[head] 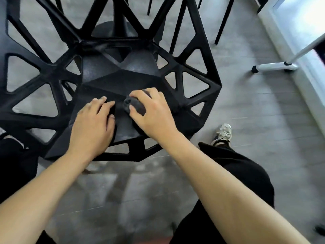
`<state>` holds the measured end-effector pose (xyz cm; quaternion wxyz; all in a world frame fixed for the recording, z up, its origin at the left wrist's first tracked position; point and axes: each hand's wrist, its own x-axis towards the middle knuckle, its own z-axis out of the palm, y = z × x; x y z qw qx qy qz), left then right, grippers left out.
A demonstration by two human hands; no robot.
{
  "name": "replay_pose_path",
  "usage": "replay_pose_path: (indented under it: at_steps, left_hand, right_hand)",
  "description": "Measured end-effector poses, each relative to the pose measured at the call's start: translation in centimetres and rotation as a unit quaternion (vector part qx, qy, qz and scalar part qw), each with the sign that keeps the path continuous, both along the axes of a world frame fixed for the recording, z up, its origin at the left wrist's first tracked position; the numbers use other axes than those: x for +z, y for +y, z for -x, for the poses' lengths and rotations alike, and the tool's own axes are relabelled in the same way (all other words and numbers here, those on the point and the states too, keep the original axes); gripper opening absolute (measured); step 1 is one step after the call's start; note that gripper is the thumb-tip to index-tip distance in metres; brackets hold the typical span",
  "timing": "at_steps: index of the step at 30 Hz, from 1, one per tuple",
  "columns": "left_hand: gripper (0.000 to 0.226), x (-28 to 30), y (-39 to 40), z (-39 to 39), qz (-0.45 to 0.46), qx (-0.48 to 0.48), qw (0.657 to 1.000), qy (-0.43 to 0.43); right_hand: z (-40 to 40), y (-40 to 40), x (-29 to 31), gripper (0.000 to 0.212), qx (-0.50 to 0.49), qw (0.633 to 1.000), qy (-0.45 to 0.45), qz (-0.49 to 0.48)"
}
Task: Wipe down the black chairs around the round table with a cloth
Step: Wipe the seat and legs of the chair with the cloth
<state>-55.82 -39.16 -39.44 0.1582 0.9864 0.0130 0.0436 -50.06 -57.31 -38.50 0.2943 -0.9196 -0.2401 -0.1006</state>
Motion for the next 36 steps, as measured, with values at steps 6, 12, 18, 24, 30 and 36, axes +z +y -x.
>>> replay_pose_path:
  at_steps: [6,12,18,24,30,36]
  left_hand:
    - [0.052,0.4,-0.7,0.2,0.017,0.012,1.000,-0.004]
    - [0.044,0.8,-1.0,0.6,0.085,0.024,0.996,-0.023]
    - [0.039,1.0,1.7,1.9,0.106,-0.007,0.994,0.002]
    - [0.048,-0.1,3.7,4.5,0.033,-0.051,0.998,-0.017]
    - [0.051,-0.2,3.1,7.1,-0.054,-0.018,0.997,-0.049]
    - [0.047,0.0,3.6,7.3,-0.056,-0.034,0.997,-0.027]
  right_hand:
    - [-3.0,-11.0,1.2,0.034,-0.203,0.970,-0.107,0.086]
    - [0.7,-4.9,0.7,0.024,-0.169,0.982,-0.051,-0.072]
    - [9.7,4.7,-0.7,0.034,-0.050,0.991,-0.060,-0.111]
    - [6.3,-3.2,-1.8,0.030,-0.134,0.978,-0.132,-0.085]
    - [4.1,-8.8,-2.0,0.031,-0.284,0.946,-0.079,-0.135]
    - [10.6,2.1,-3.3,0.031,-0.188,0.963,-0.120,-0.153]
